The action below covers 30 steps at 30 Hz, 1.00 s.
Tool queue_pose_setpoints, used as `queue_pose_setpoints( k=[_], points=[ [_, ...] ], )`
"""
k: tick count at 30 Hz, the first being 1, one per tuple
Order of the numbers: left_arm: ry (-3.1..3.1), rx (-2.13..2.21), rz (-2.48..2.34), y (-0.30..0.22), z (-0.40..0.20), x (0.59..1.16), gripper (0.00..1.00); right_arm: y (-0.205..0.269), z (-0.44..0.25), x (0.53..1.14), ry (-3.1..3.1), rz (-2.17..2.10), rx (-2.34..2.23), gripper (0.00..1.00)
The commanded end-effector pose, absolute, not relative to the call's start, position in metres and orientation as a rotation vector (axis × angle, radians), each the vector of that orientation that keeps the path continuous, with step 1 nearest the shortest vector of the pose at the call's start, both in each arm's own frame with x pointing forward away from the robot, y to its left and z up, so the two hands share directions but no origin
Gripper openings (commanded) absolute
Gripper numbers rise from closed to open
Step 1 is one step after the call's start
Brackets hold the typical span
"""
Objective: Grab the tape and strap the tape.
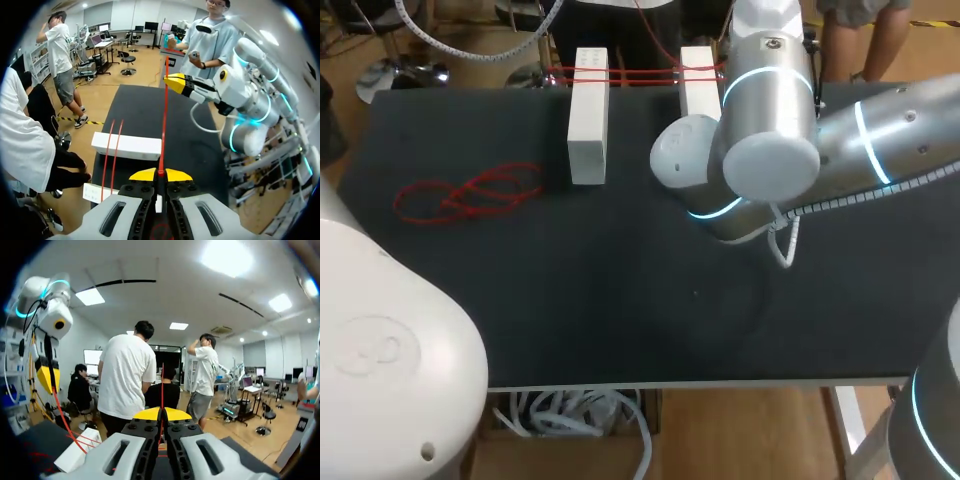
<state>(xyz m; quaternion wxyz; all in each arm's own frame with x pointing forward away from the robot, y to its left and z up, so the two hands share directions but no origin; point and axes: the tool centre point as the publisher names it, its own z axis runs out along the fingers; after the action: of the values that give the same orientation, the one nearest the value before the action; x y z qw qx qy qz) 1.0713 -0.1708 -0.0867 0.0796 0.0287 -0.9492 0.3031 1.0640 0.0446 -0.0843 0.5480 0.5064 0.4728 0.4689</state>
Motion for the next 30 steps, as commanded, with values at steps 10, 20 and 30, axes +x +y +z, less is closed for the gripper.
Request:
queue_pose_setpoints(
  k=[10,20,30],
  points=[
    [-2.841,0.087,0.901,-0.171,-0.086,1.071,0.00,0.087,-0.065,1.033,1.271,0.738,0.828,0.00],
    [-2.841,0.087,0.901,-0.171,-0.086,1.071,0.00,0.096,-0.060,1.025,1.395,0.512,0.438,0.00],
    [-2.841,0.087,0.901,-0.171,-0.086,1.071,0.00,0.096,-0.060,1.025,1.395,0.512,0.438,0.00]
  ],
)
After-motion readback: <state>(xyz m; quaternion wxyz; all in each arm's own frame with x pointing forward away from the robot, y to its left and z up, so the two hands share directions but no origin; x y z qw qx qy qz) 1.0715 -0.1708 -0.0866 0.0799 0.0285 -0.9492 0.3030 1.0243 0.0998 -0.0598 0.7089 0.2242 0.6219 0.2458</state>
